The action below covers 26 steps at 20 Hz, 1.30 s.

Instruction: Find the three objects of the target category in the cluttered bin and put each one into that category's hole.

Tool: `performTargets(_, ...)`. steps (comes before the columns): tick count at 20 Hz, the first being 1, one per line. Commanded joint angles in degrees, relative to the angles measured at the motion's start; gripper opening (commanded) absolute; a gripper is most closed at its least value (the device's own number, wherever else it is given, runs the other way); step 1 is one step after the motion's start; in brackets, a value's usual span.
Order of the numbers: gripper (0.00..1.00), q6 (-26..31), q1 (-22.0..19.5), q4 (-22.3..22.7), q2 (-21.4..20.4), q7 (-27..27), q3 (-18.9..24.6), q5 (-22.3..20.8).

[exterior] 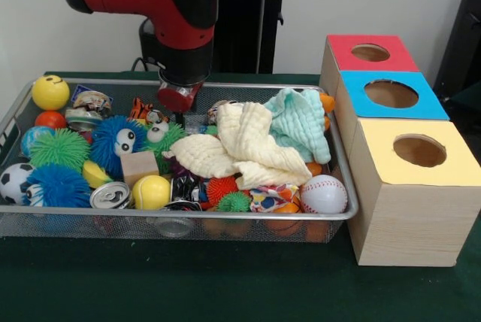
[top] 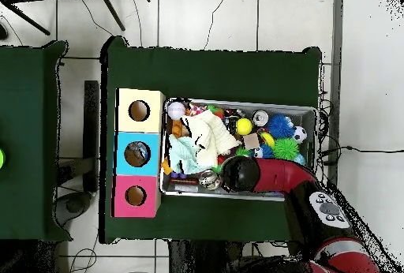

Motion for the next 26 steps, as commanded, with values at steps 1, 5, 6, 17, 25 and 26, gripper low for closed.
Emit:
performTargets(1, 1.00, 2.8, -0.5, -4.7, 3.4, 6.6, -0.7, -2.6)
performTargets(5, 1.00, 1.6, -0.3, -4.8, 4.2, 7.3, -0.8, -2.4)
performTargets(6, 1.00, 1.4, -0.4, -4.7, 4.3, 7.4, -0.7, -2.3)
performTargets(17, 1.00, -0.4, -3.5, -4.2, 9.6, 6.4, 3.2, -0.1)
performTargets(25, 1.00, 8.2, -5.5, -6.3, 14.3, 0.9, 5.7, 1.9)
performTargets(26, 1.00, 8.8, -5.5, -6.2, 14.3, 1.1, 5.7, 2.2)
